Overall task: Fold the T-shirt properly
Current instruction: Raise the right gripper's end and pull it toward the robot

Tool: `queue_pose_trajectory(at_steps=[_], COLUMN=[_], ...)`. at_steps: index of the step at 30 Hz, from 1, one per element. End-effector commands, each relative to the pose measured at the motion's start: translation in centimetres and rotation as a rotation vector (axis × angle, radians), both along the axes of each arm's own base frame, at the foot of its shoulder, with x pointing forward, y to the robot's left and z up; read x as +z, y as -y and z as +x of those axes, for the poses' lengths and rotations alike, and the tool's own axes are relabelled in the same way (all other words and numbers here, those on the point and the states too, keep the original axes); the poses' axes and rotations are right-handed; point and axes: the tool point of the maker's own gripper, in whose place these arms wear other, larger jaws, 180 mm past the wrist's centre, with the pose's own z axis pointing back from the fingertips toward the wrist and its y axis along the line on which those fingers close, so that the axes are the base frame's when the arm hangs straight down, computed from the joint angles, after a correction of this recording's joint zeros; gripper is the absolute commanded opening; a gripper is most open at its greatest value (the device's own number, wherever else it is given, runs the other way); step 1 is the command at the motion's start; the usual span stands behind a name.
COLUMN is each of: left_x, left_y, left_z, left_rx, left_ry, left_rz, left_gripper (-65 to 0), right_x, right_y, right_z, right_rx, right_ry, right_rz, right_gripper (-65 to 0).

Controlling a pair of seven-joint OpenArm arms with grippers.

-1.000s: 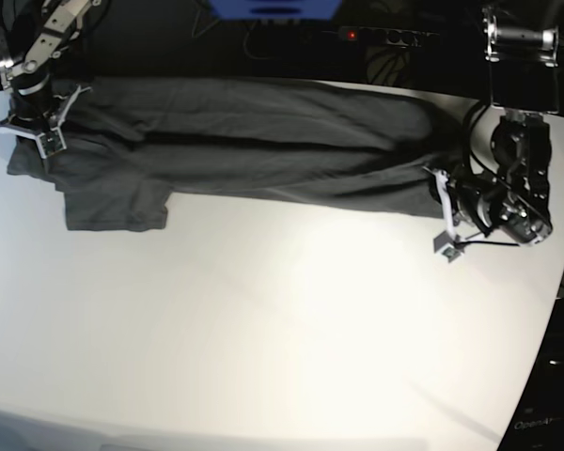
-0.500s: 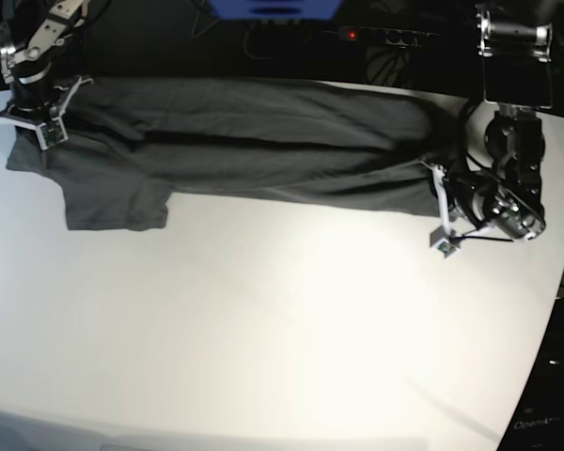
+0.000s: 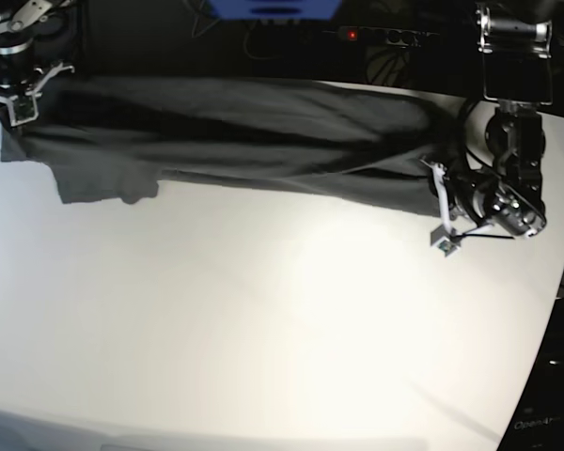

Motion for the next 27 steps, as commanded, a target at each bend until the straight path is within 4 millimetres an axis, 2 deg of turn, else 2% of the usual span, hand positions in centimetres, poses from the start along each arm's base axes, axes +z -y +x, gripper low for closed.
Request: queue_pose_trajectory(at_steps=[1, 9, 14, 17, 20, 23, 27], left_x=[-0.5, -0.6, -0.8, -1.8, -2.4, -3.0, -3.4], left_y=[-1.1, -0.6, -0.6, -0.9, -1.1, -1.3, -1.5], left_z=[-1.2, -1.2, -1.4, -2.2, -2.8, -3.4, -3.8], left_rx=[-0.005, -0.006, -0.004, 0.011, 0.02, 0.031, 0.037], left_ry=[-0.051, -0.051, -0.059, -0.102, -0.13, -0.16, -0.179], left_rz=[0.055, 0.044, 0.042, 0.04, 0.038, 0.037, 0.038], left_gripper=[-61.3, -61.3, -61.3, -61.3, -61.3, -61.3, -61.3], right_x=[1.4, 3.4, 2.2, 0.1, -1.0, -0.5, -0.3], right_y=[0.7, 1.5, 1.4, 1.2, 0.6, 0.4, 0.3], right_z=[0.0, -0.7, -0.9, -1.0, 0.6, 0.8, 0.5], right_rx=[-0.004, -0.017, -0.019, -0.037, -0.026, -0.007, 0.005], right_ry=[0.04, 0.143, 0.154, 0.145, 0.225, 0.303, 0.314], right_rz=[-0.037, -0.035, 0.005, 0.073, 0.146, 0.166, 0.163], right_gripper=[-64.7, -64.7, -64.7, -64.7, -64.7, -64.7, -64.7])
